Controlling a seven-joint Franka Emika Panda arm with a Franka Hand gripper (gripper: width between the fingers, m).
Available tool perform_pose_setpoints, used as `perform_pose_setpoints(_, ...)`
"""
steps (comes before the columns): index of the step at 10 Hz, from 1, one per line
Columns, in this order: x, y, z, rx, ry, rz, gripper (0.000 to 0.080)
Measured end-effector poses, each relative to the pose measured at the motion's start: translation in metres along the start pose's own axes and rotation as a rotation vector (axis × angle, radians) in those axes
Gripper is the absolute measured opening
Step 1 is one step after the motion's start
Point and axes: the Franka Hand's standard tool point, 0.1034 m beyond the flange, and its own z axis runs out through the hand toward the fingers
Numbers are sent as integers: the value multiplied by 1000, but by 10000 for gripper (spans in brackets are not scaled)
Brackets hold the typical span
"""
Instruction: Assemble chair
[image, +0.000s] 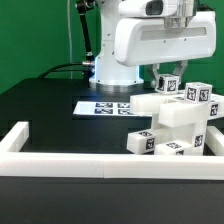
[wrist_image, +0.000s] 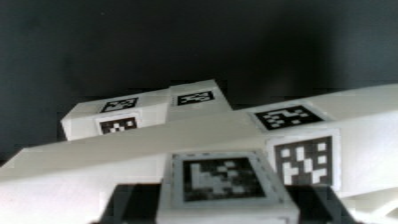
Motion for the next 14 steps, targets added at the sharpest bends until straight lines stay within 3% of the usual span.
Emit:
perform_pose_setpoints(2,0,0,0,1,0,63,282)
perform_pose_setpoints(7,-1,7,1,0,1,511,282)
perform_pose_setpoints(14,1,6,1,7,15,1064,282)
